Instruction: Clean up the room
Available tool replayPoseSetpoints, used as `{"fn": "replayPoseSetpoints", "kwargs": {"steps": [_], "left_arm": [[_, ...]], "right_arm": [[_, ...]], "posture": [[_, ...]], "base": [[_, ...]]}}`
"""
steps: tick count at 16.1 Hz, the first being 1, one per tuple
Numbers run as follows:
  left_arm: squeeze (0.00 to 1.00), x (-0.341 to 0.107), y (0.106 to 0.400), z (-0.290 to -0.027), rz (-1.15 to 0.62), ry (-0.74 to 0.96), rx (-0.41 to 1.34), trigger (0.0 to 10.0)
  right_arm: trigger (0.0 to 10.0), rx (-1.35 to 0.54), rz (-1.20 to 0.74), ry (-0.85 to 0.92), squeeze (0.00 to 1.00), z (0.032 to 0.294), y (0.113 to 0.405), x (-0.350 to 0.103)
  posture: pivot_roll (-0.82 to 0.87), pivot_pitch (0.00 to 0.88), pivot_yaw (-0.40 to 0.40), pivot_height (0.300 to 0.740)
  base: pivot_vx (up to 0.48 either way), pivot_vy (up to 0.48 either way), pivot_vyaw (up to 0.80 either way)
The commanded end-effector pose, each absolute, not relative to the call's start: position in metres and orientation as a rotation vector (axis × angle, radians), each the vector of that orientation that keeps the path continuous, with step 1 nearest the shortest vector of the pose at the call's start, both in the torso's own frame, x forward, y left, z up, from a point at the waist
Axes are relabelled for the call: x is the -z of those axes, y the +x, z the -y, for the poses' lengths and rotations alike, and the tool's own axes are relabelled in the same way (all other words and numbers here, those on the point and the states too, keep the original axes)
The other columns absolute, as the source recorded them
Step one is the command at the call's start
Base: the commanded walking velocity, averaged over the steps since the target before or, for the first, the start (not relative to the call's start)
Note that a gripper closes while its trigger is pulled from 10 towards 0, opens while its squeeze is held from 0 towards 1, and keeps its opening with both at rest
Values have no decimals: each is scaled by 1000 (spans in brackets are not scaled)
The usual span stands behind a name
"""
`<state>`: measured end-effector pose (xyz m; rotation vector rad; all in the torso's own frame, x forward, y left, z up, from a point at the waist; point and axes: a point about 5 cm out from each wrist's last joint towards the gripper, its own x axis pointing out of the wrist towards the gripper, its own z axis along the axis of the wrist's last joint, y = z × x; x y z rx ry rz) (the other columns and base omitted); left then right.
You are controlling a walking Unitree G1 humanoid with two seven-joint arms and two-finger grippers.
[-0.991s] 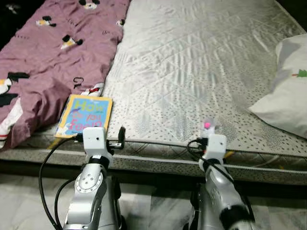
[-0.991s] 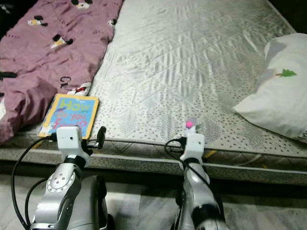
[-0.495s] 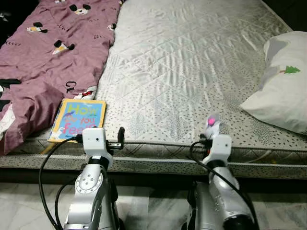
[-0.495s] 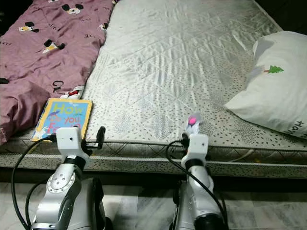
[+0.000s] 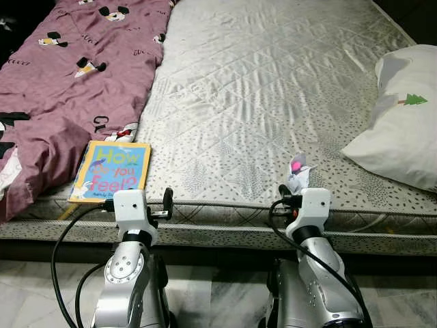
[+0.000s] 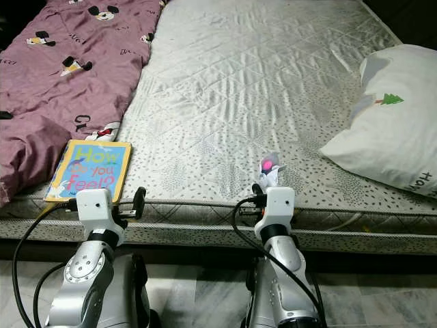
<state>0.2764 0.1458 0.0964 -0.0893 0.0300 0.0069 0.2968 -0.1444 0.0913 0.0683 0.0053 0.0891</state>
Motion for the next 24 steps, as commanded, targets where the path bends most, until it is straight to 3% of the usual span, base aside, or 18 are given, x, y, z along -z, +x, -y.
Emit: {"fn": "replayPoseSetpoints", "kwargs": {"steps": [1, 18, 24], "left_arm": [[0, -96, 276, -149, -36, -84, -13, 10000], [0, -96, 280, -146, -39, -32, -31, 10000], [0, -95, 280, -145, -39, -31, -28, 10000]], "right_arm": [[10000, -80, 9, 77, 0, 144, 300, -98], [10000, -52, -12, 49, 0, 150, 304, -99], [10000, -37, -24, -14, 0, 151, 302, -93]], "posture": [[-20, 153, 12, 568], [-15, 133, 13, 738], [-14, 132, 10, 740]], "base": [[0, 0, 0], [0, 0, 0], [0, 0, 0]]}}
